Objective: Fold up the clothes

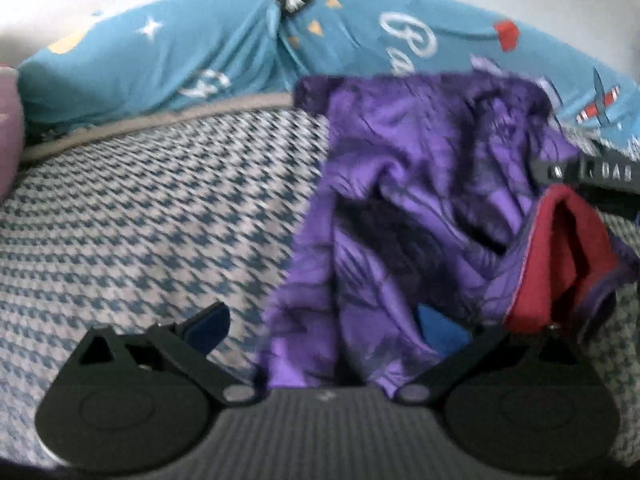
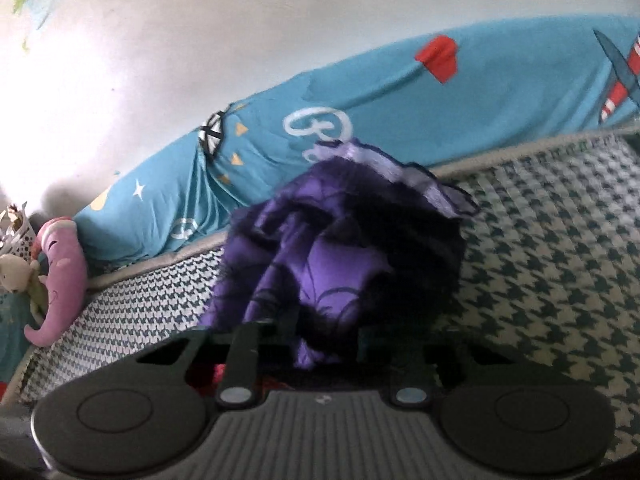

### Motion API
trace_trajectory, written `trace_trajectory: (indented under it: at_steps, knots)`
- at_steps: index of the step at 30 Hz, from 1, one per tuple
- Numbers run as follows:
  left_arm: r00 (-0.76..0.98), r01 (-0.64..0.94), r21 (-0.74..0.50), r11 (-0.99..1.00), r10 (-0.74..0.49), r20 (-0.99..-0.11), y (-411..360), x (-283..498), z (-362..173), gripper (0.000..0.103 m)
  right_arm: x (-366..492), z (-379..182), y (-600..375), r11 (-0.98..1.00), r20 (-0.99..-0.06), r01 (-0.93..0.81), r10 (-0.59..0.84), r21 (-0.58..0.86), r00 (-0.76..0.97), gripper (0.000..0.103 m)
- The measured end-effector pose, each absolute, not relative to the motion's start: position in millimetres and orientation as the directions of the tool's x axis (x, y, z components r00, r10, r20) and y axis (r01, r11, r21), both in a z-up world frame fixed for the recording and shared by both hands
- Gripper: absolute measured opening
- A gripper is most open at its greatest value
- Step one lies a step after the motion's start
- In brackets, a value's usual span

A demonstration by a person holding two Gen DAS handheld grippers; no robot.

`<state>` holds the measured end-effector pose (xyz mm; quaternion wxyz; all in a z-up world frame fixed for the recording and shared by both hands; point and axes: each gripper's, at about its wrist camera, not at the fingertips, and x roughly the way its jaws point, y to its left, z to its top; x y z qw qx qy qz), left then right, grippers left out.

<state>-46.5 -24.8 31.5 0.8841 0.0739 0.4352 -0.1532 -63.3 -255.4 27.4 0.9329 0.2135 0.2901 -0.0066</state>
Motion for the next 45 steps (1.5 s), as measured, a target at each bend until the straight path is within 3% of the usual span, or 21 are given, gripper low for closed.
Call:
trace_trajectory:
  at_steps: [7, 19, 26, 30, 38, 41, 45]
  knots:
    - [0.683, 0.244, 0.064, 0.968, -0.124, -0.72, 1.2, -40.3, 47.4, 0.103, -56.2, 57.0, -219.7, 0.924, -0.466, 0.048, 0.146, 0.38, 0.873, 0.016]
    - [0.698, 0.098, 0.048, 0.994, -0.034, -0.715, 54.8, -23.5, 63.2, 0.103, -26.5, 83.3, -140.0, 0.896, -0.366, -0.174, 0.336, 0.409, 0.868, 0.016]
    - [0.686, 0.001, 0.021, 1.0, 0.014, -0.728, 85.9, -9.2, 70.3, 0.103, -27.9, 99.9, -113.5, 0.879, -0.33, -0.313, 0.434, 0.36, 0.838, 0.028]
    - [0.682, -0.003, -0.001, 1.0, 0.001, -0.731, 89.2, -9.1, 72.3, 0.103, -39.3, 111.8, -125.8, 0.897, -0.307, -0.296, 0.398, 0.33, 0.864, 0.035]
    - [0.687, 0.046, 0.008, 0.999, -0.026, -0.726, 77.3, -11.5, 72.4, 0.103, -60.4, 104.0, -184.5, 0.974, -0.41, -0.084, 0.166, 0.21, 0.897, 0.049]
    - [0.692, 0.061, 0.012, 0.998, -0.033, -0.721, 73.7, -13.6, 72.5, 0.103, -66.0, 93.0, -208.6, 0.979, -0.467, -0.032, 0.125, 0.202, 0.875, 0.063]
    - [0.69, 0.08, 0.007, 0.997, -0.05, -0.722, 70.0, -14.7, 72.1, 0.103, -71.8, 74.5, -229.2, 0.978, -0.534, 0.016, 0.101, 0.209, 0.839, 0.073]
